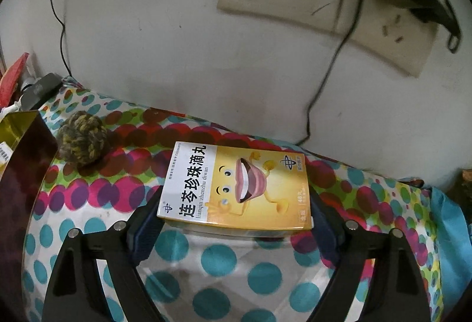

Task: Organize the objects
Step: 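Move the right tool to the yellow medicine box and grasp it, then grasp the braided rope ball with the left tool while the right tool holds the yellow box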

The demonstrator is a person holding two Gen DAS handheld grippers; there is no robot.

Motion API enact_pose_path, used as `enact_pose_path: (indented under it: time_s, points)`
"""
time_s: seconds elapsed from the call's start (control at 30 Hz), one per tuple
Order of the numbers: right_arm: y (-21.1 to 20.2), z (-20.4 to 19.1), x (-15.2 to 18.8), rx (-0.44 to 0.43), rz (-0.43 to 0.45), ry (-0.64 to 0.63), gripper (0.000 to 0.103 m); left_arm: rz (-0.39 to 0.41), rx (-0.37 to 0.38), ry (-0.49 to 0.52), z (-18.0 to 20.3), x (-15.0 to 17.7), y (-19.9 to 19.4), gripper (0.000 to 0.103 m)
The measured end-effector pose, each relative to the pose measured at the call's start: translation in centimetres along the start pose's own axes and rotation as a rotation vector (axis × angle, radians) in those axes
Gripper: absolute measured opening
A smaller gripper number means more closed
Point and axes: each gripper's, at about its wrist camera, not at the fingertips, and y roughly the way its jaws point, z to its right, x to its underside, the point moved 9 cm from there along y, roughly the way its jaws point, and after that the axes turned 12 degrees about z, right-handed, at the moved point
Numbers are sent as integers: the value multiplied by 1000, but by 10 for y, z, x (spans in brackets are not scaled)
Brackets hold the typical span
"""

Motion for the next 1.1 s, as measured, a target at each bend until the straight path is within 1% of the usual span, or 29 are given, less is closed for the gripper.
enact_pose_path:
  time_s: [0.1, 0.17, 0.23, 0.33, 0.4, 0.47, 0.5, 0.57, 0.63, 0.8, 0.87, 0.93, 1.0, 1.1]
  points:
    - [-18, 5, 10, -1, 16, -13, 85, -5, 9, -2, 5, -6, 8, 61]
    - [-29, 18, 16, -4, 21, -9, 85, -13, 16, -16, 7, -10, 16, 61]
    - [-42, 28, 26, -9, 16, 2, 85, -20, 30, -28, 9, -13, 23, 61]
    - [-57, 41, 40, -14, 1, 21, 85, -30, 21, -43, 9, -19, 38, 61]
    - [-65, 49, 48, -21, -8, 48, 86, -35, 37, -49, 10, -23, 49, 61]
    - [-69, 54, 51, -20, -3, 84, 86, -39, 34, -62, 9, -28, 62, 61]
    - [-70, 53, 52, -16, 2, 92, 86, -37, 40, -67, 8, -31, 67, 61]
    - [-68, 54, 53, -10, -8, 89, 86, -31, 28, -71, 6, -37, 79, 61]
    - [-65, 52, 52, -9, -16, 81, 86, -36, 56, -77, 8, -42, 90, 61]
    - [-68, 53, 53, -20, -17, 72, 86, -77, 26, -112, -2, -45, 115, 61]
    - [-69, 55, 54, -21, -19, 70, 86, -95, 37, -122, -4, -45, 123, 61]
    - [-69, 53, 55, -27, -21, 68, 86, -112, 27, -136, -7, -44, 131, 61]
    - [-69, 53, 54, -23, -20, 63, 86, -109, 10, -135, -11, -46, 136, 65]
    - [-69, 52, 55, -18, -23, 54, 86, -122, -8, -145, -18, -46, 145, 65]
